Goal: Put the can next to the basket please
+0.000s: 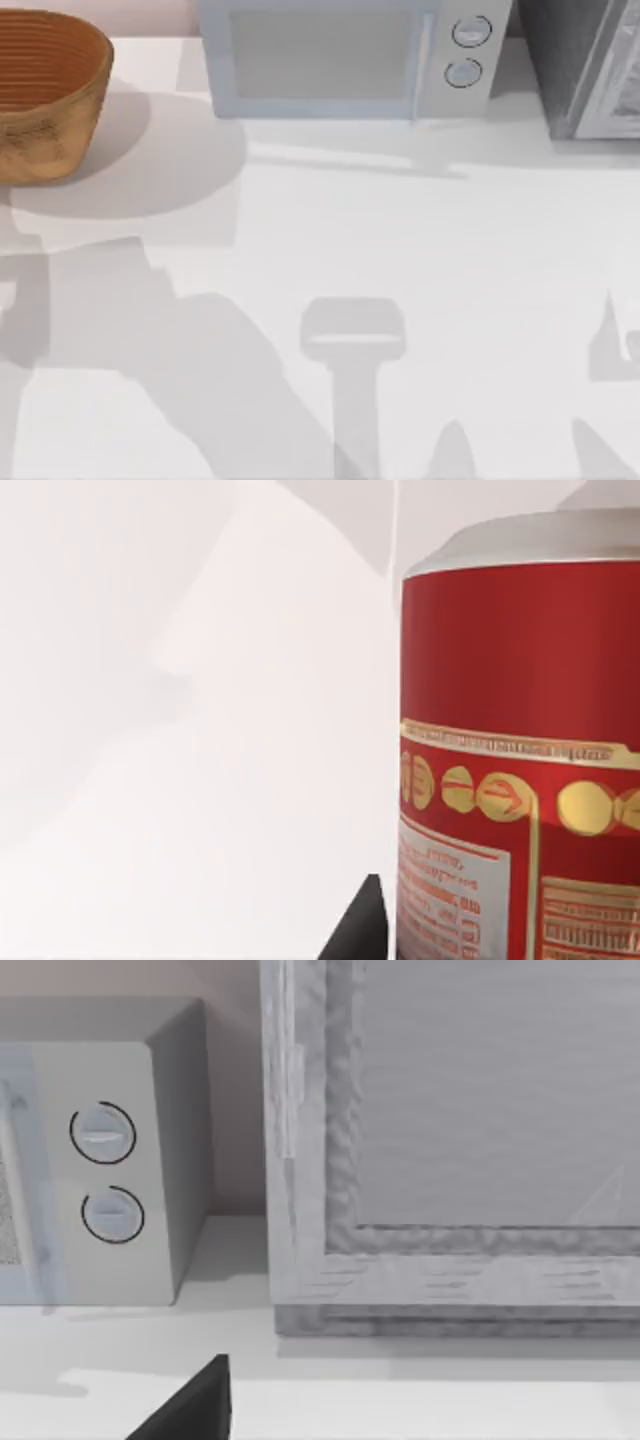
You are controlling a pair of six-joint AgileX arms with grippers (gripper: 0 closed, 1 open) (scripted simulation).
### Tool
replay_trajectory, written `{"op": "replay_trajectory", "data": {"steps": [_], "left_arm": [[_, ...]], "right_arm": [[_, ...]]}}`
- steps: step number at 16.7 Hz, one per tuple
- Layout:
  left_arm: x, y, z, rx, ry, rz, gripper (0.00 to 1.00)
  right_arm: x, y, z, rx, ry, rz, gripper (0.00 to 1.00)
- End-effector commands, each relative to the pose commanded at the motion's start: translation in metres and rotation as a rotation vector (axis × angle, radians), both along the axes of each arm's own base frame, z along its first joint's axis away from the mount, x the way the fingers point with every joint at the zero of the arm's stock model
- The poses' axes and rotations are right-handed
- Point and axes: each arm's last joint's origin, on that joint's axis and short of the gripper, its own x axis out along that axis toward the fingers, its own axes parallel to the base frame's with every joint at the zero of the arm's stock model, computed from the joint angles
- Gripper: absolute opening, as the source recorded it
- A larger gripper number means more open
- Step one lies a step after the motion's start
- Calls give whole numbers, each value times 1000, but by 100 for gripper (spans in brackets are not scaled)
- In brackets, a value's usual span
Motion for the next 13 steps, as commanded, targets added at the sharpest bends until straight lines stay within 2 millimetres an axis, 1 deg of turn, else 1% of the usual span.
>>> {"op": "replay_trajectory", "data": {"steps": [2, 4, 6, 10, 13], "left_arm": [[7, 1, -5, 3, -10, -1, 0], [19, -10, -7, -14, -68, -26, 0], [26, -21, -5, -37, -122, -52, 0], [27, -23, -4, -41, -129, -56, 0], [27, -23, -4, -41, -129, -56, 23]], "right_arm": [[0, 0, 0, 0, 0, 0, 100], [0, 0, 0, 0, 0, 0, 100], [0, 0, 0, 0, 0, 0, 100], [0, 0, 0, 0, 0, 0, 100], [0, 0, 0, 0, 0, 0, 100]]}}
